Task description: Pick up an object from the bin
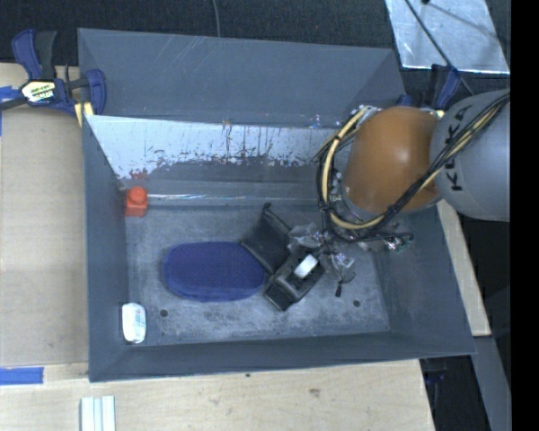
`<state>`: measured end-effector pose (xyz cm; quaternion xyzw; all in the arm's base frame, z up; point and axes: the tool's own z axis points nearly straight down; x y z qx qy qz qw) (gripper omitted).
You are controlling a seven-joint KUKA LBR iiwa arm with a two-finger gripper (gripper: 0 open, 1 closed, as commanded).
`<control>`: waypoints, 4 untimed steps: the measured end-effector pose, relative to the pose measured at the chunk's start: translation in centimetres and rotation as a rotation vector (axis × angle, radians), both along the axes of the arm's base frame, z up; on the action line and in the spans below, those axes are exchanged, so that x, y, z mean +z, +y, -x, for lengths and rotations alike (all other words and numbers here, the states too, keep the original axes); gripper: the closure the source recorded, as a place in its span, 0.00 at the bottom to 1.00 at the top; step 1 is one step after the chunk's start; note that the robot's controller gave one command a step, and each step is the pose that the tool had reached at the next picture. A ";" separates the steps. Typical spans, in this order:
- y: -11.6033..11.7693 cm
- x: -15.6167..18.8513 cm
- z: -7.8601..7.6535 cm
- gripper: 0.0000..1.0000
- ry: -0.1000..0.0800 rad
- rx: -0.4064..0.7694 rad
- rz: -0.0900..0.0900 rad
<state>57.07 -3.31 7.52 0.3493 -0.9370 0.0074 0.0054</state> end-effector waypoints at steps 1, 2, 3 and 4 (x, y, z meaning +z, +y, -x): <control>1.1 18.3 -0.7 1.00 -0.018 -0.002 -0.018; 4.7 7.0 -1.8 1.00 -0.001 -0.026 -0.020; 2.8 15.9 -3.4 1.00 -0.019 -0.025 -0.017; 3.2 7.1 -0.1 1.00 0.001 -0.070 -0.018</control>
Offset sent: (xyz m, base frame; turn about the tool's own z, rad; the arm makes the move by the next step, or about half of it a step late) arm 0.0044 0.0114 0.1777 -0.0013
